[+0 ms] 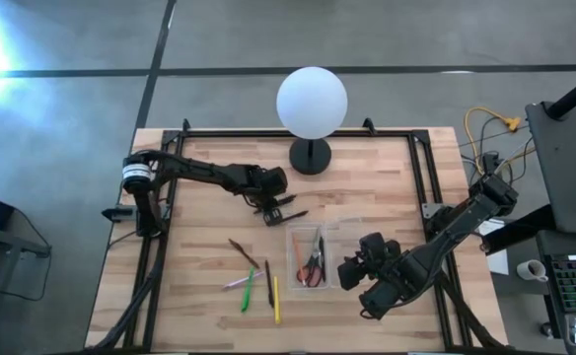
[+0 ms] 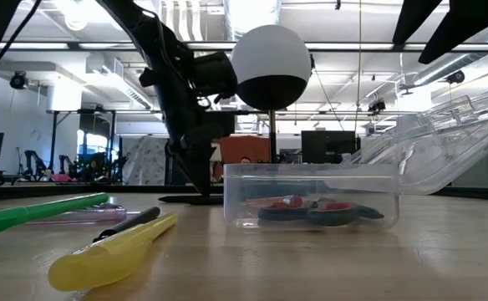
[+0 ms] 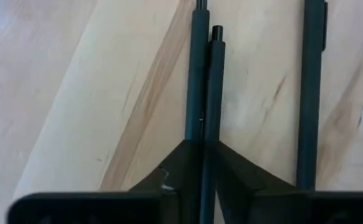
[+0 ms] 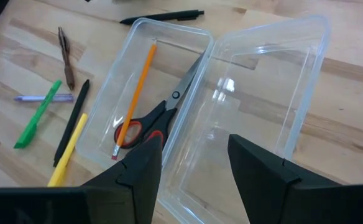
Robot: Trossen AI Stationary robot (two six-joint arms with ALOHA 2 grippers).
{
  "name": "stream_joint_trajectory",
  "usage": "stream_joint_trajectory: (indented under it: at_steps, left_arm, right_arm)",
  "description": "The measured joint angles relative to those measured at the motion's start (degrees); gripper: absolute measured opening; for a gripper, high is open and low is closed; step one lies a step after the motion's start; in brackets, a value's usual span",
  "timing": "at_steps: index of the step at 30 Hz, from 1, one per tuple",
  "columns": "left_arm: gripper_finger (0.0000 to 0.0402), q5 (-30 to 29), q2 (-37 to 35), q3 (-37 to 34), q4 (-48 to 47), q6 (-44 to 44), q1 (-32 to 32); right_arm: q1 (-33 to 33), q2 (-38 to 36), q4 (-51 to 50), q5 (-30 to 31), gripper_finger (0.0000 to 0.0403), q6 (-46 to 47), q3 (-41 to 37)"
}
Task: Pick & place school supplies into a supply box
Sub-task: Put the black pen into the transparent supply box
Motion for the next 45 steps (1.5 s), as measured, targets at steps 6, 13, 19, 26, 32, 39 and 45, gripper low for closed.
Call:
stream_joint_trajectory:
  at_steps: [6, 13, 19, 26, 32, 39, 45]
  left_arm:
    - [0.0003, 0.34, -2.03, -0.17, -0.84, 1.16, -0.13]
    - [0.0004, 0.36, -2.14, -0.15, -0.42, 1.16, -0.13]
    - [0.0005, 0.46, -2.05, -1.28, 1.22, 1.16, -0.69]
    - [0.0005, 0.34, -2.09, -3.97, 4.5, 1.17, -1.07]
    - [0.0005, 0.42, -2.36, -7.18, 7.45, 0.55, -1.43]
    - [0.0005, 1.7, -2.67, -7.61, 7.14, -1.39, -1.96]
    - [0.0005, 3.13, -2.95, -5.12, 6.67, -2.07, -2.01]
  right_arm:
    - [0.0, 0.0, -0.04, 0.0, 0.0176, -0.03, -0.06]
    - [0.0, 0.0, -0.08, 0.0, 0.0176, -0.03, -0.22]
    - [0.0, 0.0, -0.01, 0.0, 0.0176, 0.03, -0.22]
    - [0.0, 0.0, 0.01, 0.0, 0.0176, 0.21, -0.22]
    - [0.02, 0.0, 0.03, 0.0, 0.0176, 0.21, -0.22]
    - [0.02, 0.0, 0.01, 0.0, 0.0176, 0.25, -0.35]
    - [0.02, 0.0, 0.03, -0.02, 0.0176, 0.35, -0.37]
